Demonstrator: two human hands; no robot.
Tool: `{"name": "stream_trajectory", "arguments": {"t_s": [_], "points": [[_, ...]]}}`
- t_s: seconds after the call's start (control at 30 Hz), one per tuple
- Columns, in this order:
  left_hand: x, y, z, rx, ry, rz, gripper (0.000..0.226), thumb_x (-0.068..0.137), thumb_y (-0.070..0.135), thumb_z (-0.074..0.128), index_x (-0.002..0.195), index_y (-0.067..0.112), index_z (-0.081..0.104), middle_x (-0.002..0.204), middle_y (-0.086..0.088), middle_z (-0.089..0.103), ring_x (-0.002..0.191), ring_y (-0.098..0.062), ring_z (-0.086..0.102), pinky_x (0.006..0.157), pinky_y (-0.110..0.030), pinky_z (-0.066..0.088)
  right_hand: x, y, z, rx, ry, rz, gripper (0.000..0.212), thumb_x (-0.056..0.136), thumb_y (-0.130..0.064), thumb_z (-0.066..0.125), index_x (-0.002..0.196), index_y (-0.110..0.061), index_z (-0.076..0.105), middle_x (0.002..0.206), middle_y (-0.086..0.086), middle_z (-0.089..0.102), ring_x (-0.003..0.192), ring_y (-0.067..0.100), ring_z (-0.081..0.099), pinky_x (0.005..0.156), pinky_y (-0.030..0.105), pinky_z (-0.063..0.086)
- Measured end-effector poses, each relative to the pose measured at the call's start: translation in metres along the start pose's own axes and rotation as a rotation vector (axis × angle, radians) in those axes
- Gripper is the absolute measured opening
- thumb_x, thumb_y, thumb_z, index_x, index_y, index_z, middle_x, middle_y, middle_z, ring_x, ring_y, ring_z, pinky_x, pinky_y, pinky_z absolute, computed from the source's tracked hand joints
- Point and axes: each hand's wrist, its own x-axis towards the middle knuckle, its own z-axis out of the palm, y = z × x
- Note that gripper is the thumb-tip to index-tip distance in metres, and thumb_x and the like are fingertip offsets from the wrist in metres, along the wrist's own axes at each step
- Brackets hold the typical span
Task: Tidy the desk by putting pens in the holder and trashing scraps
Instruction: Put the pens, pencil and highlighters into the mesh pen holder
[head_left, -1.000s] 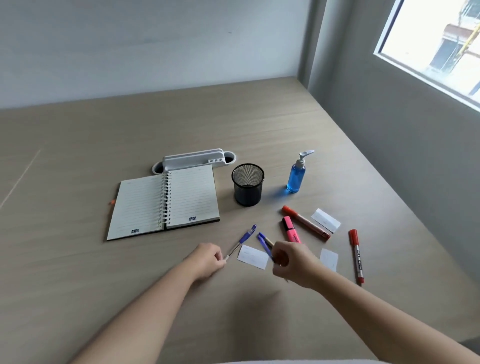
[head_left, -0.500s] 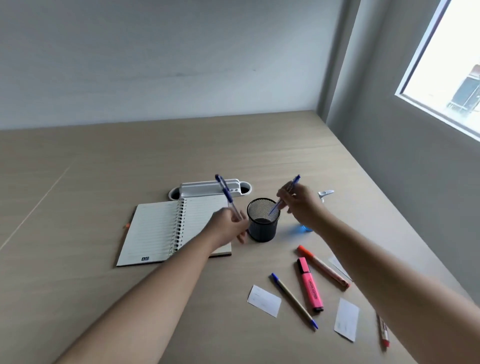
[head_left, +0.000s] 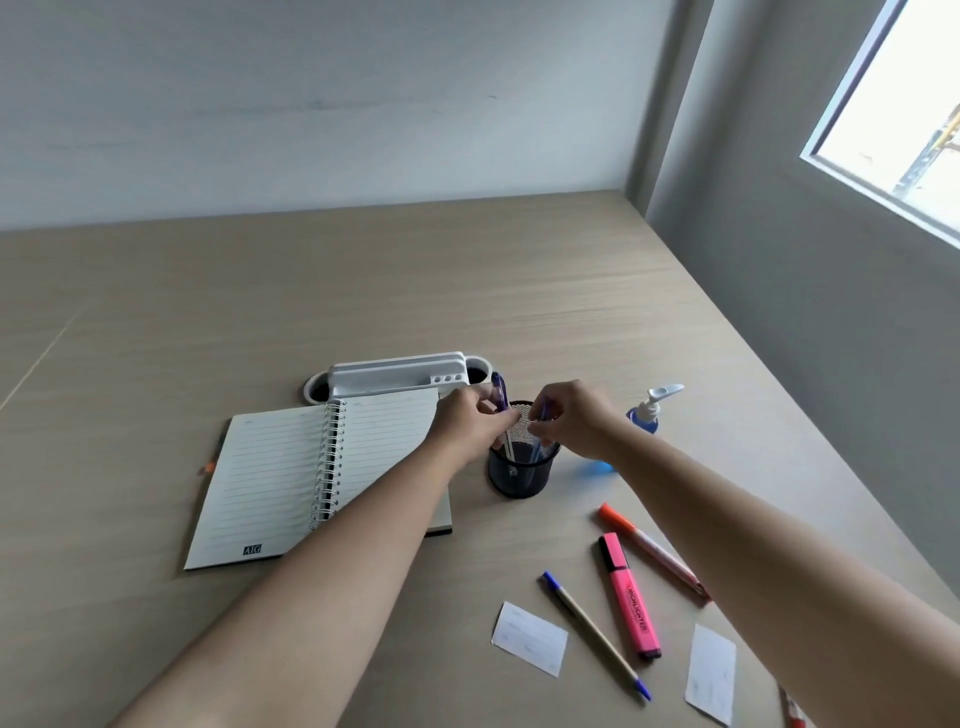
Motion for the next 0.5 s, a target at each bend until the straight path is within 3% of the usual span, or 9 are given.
{"name": "stream_trajectory", "arguments": {"t_s": [0.07,0.17,0.27,0.37,0.5], "points": [[0.003,-0.004,0.002,0.018,0.012,0.019,0.018,0.078,0.019,0.071,0.066,0.019,0.057,0.056,0.005,0.055,0.054,-0.012,0.054,0.061,-0.025,0.045,0.001,0.004,0.003,-0.009,-0.015,-0.001,0.015,0.075,-0.011,0.069,0.089,-0.014,0.068,0.073,0.0,0.064,0.055,0.008,0.053,0.04,0.007,0.035],[0.004,-0.004,0.004,0.038,0.032,0.035,0.011,0.077,0.019,0.072,0.079,0.017,0.061,0.06,0.001,0.059,0.055,-0.013,0.057,0.059,-0.024,0.046,0.002,0.008,0.007,-0.001,0.017,-0.016,0.037,0.072,-0.009,0.071,0.108,-0.016,0.065,0.095,0.005,0.069,0.072,0.017,0.058,0.056,0.021,0.044],[0.0,0.002,0.001,0.082,0.193,0.059,0.032,0.077,0.017,0.071,0.101,0.019,0.05,0.06,0.005,0.052,0.055,-0.011,0.05,0.054,-0.022,0.041,-0.002,0.009,0.005,0.079,0.145,-0.033,0.048,0.073,-0.004,0.067,0.118,-0.016,0.059,0.111,0.005,0.066,0.075,0.019,0.061,0.073,0.026,0.048],[-0.012,0.007,-0.003,0.124,0.365,0.158,0.031,0.079,0.011,0.062,0.106,0.012,0.047,0.058,0.006,0.045,0.058,-0.019,0.048,0.06,-0.028,0.042,-0.016,0.013,-0.003,0.069,0.315,-0.058,0.04,0.076,-0.004,0.063,0.115,-0.016,0.06,0.106,-0.003,0.057,0.068,0.014,0.057,0.069,0.021,0.037],[-0.05,0.007,0.008,0.281,0.371,0.405,0.017,0.079,0.009,0.059,0.095,0.01,0.055,0.052,0.008,0.038,0.054,-0.027,0.048,0.056,-0.029,0.041,-0.046,0.027,-0.012,0.142,0.405,-0.042,0.018,0.078,-0.003,0.059,0.094,-0.01,0.066,0.083,0.0,0.063,0.065,0.019,0.056,0.069,0.025,0.043]]}}
